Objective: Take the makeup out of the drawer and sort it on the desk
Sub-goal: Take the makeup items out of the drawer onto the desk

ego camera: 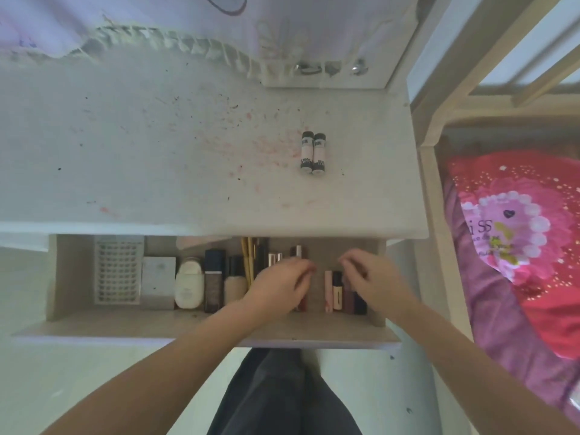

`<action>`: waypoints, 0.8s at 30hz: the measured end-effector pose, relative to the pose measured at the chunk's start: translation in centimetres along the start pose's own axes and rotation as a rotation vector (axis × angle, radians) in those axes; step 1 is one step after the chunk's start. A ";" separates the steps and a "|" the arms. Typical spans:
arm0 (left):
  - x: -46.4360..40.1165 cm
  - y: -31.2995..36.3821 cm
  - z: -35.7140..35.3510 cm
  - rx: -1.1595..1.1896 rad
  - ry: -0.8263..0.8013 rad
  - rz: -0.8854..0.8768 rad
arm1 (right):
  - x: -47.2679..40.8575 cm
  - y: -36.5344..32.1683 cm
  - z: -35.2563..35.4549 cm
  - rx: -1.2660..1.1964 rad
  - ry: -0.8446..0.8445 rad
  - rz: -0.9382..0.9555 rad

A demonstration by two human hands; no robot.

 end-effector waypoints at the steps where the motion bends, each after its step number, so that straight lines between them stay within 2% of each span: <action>1: -0.8 -0.5 -1.2 -0.090 -0.010 -0.005 | -0.1 1.2 -1.7 0.091 -0.049 -0.003; 5: -4.1 -1.7 -3.2 -0.503 0.013 0.151 | -1.3 2.6 -5.8 0.405 -0.132 -0.027; 7: -4.6 -1.8 -3.6 -0.635 -0.016 0.146 | -1.6 2.2 -6.9 0.534 -0.212 -0.022; 10: -4.1 -2.0 -4.0 -0.720 0.003 0.091 | -1.4 1.9 -7.5 0.635 -0.228 0.007; 15: -2.6 -2.6 -4.7 -0.735 0.092 0.020 | -0.6 2.6 -7.0 0.478 -0.178 0.027; 18: -2.7 -2.5 -4.7 -0.627 0.090 0.061 | -0.5 3.2 -6.9 0.341 -0.190 0.042; 20: -3.5 -2.2 -4.5 -0.654 0.118 0.057 | -0.6 3.4 -6.6 0.321 -0.179 0.052; 24: -4.7 -1.5 -4.8 -0.723 0.064 0.043 | -0.7 3.2 -6.2 0.329 -0.159 0.057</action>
Point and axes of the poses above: each hand's wrist, its own x-axis away from the middle knuckle, its own z-axis out of the back of the hand, y = z × x, the point moved 2 cm from there along -x, towards the middle knuckle, and after that the axes turned 2 degrees about x, right-handed, at the moved point
